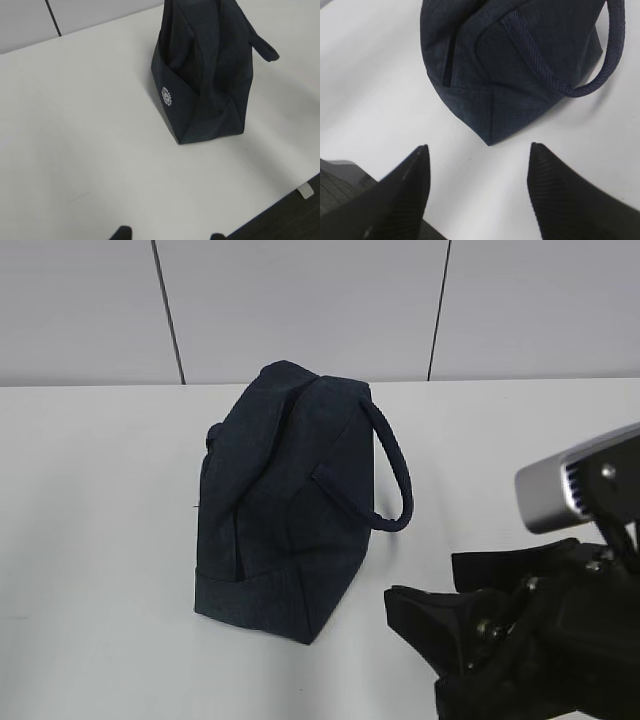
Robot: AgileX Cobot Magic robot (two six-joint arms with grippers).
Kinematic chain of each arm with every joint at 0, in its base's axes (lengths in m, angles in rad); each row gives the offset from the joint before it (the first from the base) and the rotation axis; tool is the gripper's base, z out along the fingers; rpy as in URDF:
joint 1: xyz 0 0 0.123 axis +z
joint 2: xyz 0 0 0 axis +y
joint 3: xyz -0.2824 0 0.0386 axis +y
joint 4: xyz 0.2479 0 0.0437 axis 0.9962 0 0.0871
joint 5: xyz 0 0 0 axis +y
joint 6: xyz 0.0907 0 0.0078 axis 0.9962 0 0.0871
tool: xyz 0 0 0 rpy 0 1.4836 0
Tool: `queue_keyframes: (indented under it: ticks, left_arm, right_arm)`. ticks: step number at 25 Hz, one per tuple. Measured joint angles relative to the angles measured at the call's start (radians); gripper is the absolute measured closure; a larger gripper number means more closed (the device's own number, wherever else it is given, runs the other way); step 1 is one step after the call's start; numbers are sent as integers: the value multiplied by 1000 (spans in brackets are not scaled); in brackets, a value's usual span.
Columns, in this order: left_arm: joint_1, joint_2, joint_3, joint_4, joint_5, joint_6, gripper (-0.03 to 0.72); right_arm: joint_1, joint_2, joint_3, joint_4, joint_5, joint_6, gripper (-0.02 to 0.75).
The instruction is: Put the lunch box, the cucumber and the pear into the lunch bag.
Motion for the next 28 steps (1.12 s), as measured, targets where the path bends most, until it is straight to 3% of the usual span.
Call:
queue_keyframes:
  ticks: [5,12,15,19,24,26,28]
  left_arm:
    - [0,0,0,1,4,0,393]
    - [0,-3,0,1,1,0,393]
    - [0,-4,0,1,-2,0,393]
    - [0,-4,0,1,-2,0,395]
    - [0,-4,0,1,-2,0,395]
    - [0,-4,0,1,-2,0,395]
    - [0,-4,0,1,7,-1,396]
  right_arm:
    - [-40,55,-11,3,-42,10,259]
    - [-345,57,-56,-25,421,156,260]
    - [-406,61,-58,-193,522,264,281]
    - [-440,127,-89,-688,735,644,310]
    - [-457,155,-197,-1608,1008,1368,323]
    - [-462,93,-213,-1879,1076,1579,334]
    - [-463,-29,-215,-2022,1128,1680,340]
